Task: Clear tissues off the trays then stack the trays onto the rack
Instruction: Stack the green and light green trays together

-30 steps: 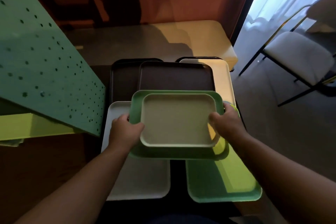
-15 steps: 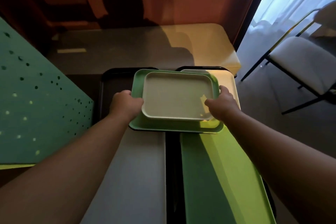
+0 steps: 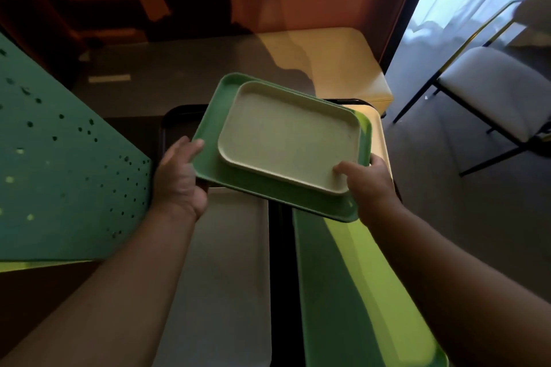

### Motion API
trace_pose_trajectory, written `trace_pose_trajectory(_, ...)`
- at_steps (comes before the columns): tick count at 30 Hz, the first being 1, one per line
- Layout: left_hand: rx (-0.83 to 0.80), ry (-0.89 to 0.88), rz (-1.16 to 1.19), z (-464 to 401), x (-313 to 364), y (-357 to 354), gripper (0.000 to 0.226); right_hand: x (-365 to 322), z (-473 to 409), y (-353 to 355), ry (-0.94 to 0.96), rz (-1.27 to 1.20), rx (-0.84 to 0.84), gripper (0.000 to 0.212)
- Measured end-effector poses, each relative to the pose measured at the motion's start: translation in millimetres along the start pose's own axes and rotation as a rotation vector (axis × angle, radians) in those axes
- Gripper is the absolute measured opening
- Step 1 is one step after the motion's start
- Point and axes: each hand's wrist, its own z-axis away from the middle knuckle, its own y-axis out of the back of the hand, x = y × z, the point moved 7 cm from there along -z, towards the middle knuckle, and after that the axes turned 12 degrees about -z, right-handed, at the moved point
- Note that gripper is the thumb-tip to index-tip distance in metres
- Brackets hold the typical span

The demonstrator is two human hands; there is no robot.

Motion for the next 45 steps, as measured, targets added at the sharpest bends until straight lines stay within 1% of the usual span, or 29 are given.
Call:
trace_pose_trajectory(1, -0.066, 0.069, 0.161, 12.9, -9.7, -12.2, 0.055, 3.2, 15.7, 1.6, 0.006, -0.051, 0.040, 0.072)
trace_pose_trajectory(2, -0.120, 0.142, 0.234, 30.9, -24.2, -27.4, 0.051, 7.4, 32.6, 3.1, 0.029, -0.084, 0.088, 0.077)
trace_pose_trajectory(3, -0.171, 0.207, 0.245, 51.1, -40.1, -43.7, 0.050, 14.0, 49.8, 2.9, 0.054, -0.123, 0.124, 0.084)
trace_pose_trajectory(5, -0.235, 0.292, 0.183, 87.7, -66.4, -71.5, 0.041, 31.1, 83.2, -3.4, 0.075, -0.236, 0.098, 0.093)
trace_pose_trajectory(7, -0.255, 0.311, 0.099, 100.9, -79.7, -79.9, 0.026, 47.0, 108.2, -5.8, 0.049, -0.311, 0.018, 0.089)
trace_pose_trajectory(8, -0.251, 0.309, 0.068, 101.1, -81.4, -78.5, 0.026, 52.2, 114.9, -1.9, 0.034, -0.321, -0.008, 0.085)
trace_pose_trajectory(10, -0.264, 0.298, 0.036, 97.5, -80.1, -68.7, 0.037, 55.2, 113.4, 18.6, 0.020, -0.320, -0.020, 0.079)
trace_pose_trajectory(11, -0.292, 0.301, 0.021, 98.2, -79.9, -64.5, 0.044, 52.0, 105.5, 34.9, 0.031, -0.307, 0.005, 0.077)
trace_pose_trajectory(13, -0.390, 0.297, -0.052, 103.7, -75.0, -59.4, 0.054, 38.3, 84.0, 65.4, 0.046, -0.303, 0.018, 0.072)
trace_pose_trajectory(14, -0.442, 0.288, -0.101, 105.6, -72.4, -57.4, 0.054, 30.6, 71.8, 75.4, 0.029, -0.305, -0.037, 0.071)
trace_pose_trajectory(16, -0.551, 0.273, -0.207, 111.7, -66.2, -58.0, 0.052, 14.3, 58.4, 84.3, -0.056, -0.258, -0.223, 0.068)
trace_pose_trajectory(18, -0.631, 0.246, -0.341, 119.3, -62.5, -64.7, 0.052, 5.1, 59.3, 82.8, -0.132, -0.096, -0.408, 0.065)
trace_pose_trajectory(19, -0.660, 0.230, -0.401, 122.2, -62.6, -70.3, 0.053, 3.7, 59.9, 82.9, -0.125, -0.013, -0.441, 0.059)
trace_pose_trajectory(20, -0.681, 0.217, -0.439, 126.6, -62.6, -77.9, 0.053, 4.5, 58.0, 85.8, -0.101, 0.040, -0.417, 0.050)
trace_pose_trajectory(21, -0.672, 0.209, -0.457, 129.2, -63.7, -84.0, 0.053, 7.2, 54.9, 91.3, -0.078, 0.043, -0.359, 0.044)
trace_pose_trajectory(23, -0.650, 0.229, -0.379, 134.9, -65.1, -96.5, 0.046, 17.1, 52.5, 103.3, -0.087, -0.047, -0.270, 0.038)
trace_pose_trajectory(24, -0.650, 0.258, -0.304, 137.8, -67.5, -103.3, 0.048, 23.1, 52.1, 108.4, -0.111, -0.102, -0.243, 0.035)
trace_pose_trajectory(26, -0.560, 0.350, -0.172, 136.2, -81.5, -106.3, 0.065, 32.4, 52.0, 119.6, -0.151, -0.183, -0.204, 0.027)
trace_pose_trajectory(27, -0.494, 0.384, -0.154, 134.7, -91.6, -104.9, 0.062, 36.6, 51.4, 126.1, -0.158, -0.209, -0.181, 0.027)
trace_pose_trajectory(28, -0.419, 0.379, -0.232, 130.8, -102.4, -101.2, 0.050, 40.3, 49.6, 133.7, -0.157, -0.225, -0.157, 0.029)
trace_pose_trajectory(29, -0.343, 0.319, -0.446, 122.8, -110.9, -93.2, 0.036, 43.0, 47.4, 141.9, -0.153, -0.231, -0.137, 0.030)
trace_pose_trajectory(31, -0.304, 0.096, -1.097, 112.4, -119.8, -87.6, 0.021, 46.7, 43.0, 160.5, -0.142, -0.222, -0.116, 0.030)
trace_pose_trajectory(32, -0.299, -0.022, -1.366, 112.2, -121.9, -89.2, 0.017, 48.1, 41.2, 169.6, -0.143, -0.218, -0.115, 0.030)
trace_pose_trajectory(33, -0.288, -0.083, -1.517, 114.5, -123.5, -91.6, 0.015, 49.8, 39.7, 177.6, -0.148, -0.214, -0.114, 0.032)
trace_pose_trajectory(36, -0.207, -0.166, -1.676, 124.8, -124.7, -98.6, 0.025, 54.8, 38.9, 192.6, -0.150, -0.202, -0.110, 0.036)
trace_pose_trajectory(38, -0.160, -0.126, -1.749, 126.4, -130.0, -98.1, 0.036, 59.8, 40.3, 197.7, -0.153, -0.182, -0.104, 0.041)
trace_pose_trajectory(40, -0.170, -0.078, -1.819, 124.4, -136.3, -95.9, 0.046, 63.4, 43.4, 199.3, -0.158, -0.158, -0.109, 0.042)
trace_pose_trajectory(41, -0.183, -0.073, -1.842, 121.5, -138.8, -94.1, 0.048, 65.2, 45.0, 199.4, -0.160, -0.145, -0.114, 0.042)
trace_pose_trajectory(45, -0.199, -0.127, -1.850, 110.3, -141.2, -88.0, 0.034, 71.2, 50.4, 197.0, -0.171, -0.121, -0.128, 0.039)
